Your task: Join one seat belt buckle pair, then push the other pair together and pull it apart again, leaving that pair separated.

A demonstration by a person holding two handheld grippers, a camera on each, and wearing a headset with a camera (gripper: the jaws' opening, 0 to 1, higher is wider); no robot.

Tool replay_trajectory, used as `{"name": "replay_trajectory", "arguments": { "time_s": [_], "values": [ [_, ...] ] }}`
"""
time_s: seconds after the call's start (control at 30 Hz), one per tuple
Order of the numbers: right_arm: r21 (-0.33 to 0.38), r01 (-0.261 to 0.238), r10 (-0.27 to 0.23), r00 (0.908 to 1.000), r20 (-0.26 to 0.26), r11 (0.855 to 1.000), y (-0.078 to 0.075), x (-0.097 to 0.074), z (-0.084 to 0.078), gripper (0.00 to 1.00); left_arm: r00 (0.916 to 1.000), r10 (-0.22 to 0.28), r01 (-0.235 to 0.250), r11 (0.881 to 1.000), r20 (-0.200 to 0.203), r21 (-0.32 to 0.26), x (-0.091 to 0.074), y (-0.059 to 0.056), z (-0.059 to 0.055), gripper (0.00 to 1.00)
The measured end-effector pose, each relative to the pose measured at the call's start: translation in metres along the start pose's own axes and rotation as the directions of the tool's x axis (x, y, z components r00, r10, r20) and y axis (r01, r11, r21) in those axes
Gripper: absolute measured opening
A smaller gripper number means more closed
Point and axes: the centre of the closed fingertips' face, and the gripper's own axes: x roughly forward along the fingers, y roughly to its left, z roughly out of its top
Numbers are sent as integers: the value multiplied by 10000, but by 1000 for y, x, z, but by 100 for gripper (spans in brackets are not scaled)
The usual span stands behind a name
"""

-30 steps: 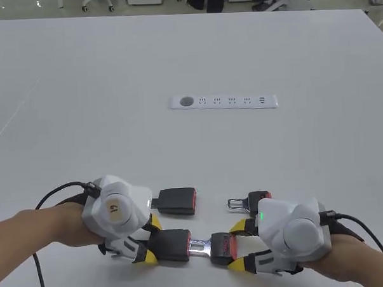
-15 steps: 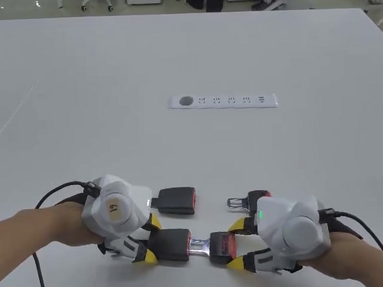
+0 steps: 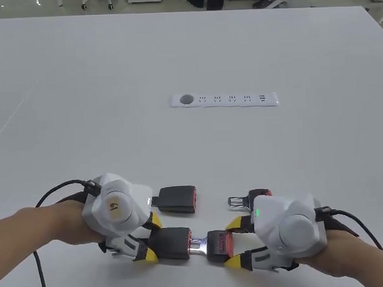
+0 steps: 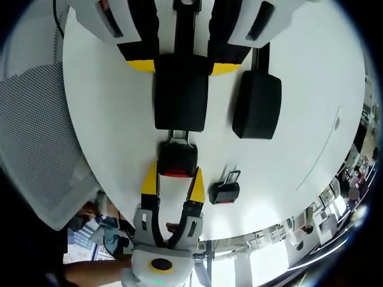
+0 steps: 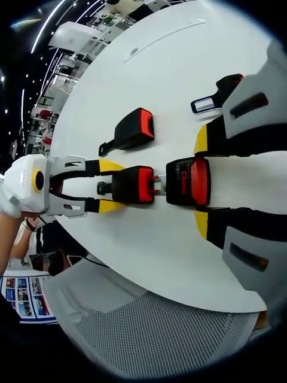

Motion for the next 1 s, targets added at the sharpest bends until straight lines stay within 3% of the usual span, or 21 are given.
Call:
{"name": "replay_trajectory", "arguments": {
  "time_s": [1.0],
  "values": [
    [-9,0,0,9999,123,10000,1,4,2,30,10000,38,-38,10000,-8,-60,1,0,-2,31]
  ]
}}
